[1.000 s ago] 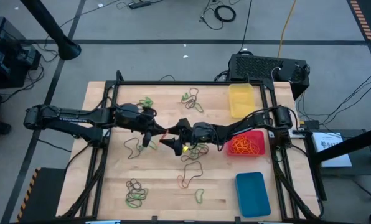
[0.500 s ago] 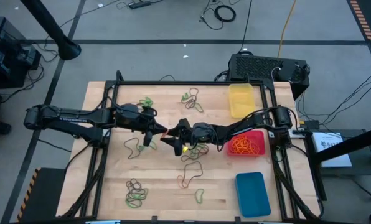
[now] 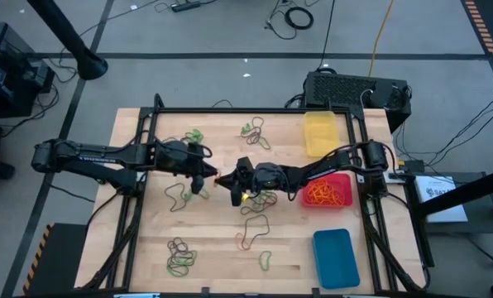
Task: Sort rubber bands into baskets
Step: Put the orange rubber band into the red bin
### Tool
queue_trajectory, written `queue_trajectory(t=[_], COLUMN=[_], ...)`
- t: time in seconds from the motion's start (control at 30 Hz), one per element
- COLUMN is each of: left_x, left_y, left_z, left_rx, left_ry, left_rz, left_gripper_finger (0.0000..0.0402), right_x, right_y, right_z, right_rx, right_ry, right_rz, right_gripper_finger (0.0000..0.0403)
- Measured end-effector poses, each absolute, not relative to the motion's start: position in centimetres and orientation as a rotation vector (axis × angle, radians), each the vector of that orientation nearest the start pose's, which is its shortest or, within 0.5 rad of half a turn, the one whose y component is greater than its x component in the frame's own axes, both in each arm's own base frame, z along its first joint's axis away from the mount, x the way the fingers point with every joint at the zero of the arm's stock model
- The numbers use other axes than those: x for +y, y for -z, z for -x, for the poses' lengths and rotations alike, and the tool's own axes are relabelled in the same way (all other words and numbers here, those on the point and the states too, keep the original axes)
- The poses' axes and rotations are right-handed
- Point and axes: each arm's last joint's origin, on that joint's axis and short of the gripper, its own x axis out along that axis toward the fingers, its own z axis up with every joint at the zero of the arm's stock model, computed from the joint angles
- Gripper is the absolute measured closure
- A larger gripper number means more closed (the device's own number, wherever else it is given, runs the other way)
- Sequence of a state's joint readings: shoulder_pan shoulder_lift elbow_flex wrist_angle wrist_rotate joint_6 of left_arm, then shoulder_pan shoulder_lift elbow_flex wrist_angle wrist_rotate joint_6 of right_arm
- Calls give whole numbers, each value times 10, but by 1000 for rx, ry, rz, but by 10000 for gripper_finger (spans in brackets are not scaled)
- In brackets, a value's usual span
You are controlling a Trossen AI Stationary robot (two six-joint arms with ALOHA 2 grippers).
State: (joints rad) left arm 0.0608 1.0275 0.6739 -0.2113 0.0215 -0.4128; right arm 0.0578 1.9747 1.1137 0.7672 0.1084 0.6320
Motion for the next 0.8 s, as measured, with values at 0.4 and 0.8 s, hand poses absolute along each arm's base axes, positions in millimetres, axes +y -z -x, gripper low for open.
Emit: queue_trajectory(t=[0.4,0.8], left_x=[8,13], left_y=[-243,-263], left_z=[-207,-158], left_rx=[677,655], left_ry=[-17,-203], left_rz=[400,229], left_gripper_finger=[240,233], right_x=[20,38], right_y=[-167,-235], right_z=[-418,-346], right_rx=[340,758], right_ry=[176,423], right_rz=[-859,-931], right_gripper_finger=[402,403])
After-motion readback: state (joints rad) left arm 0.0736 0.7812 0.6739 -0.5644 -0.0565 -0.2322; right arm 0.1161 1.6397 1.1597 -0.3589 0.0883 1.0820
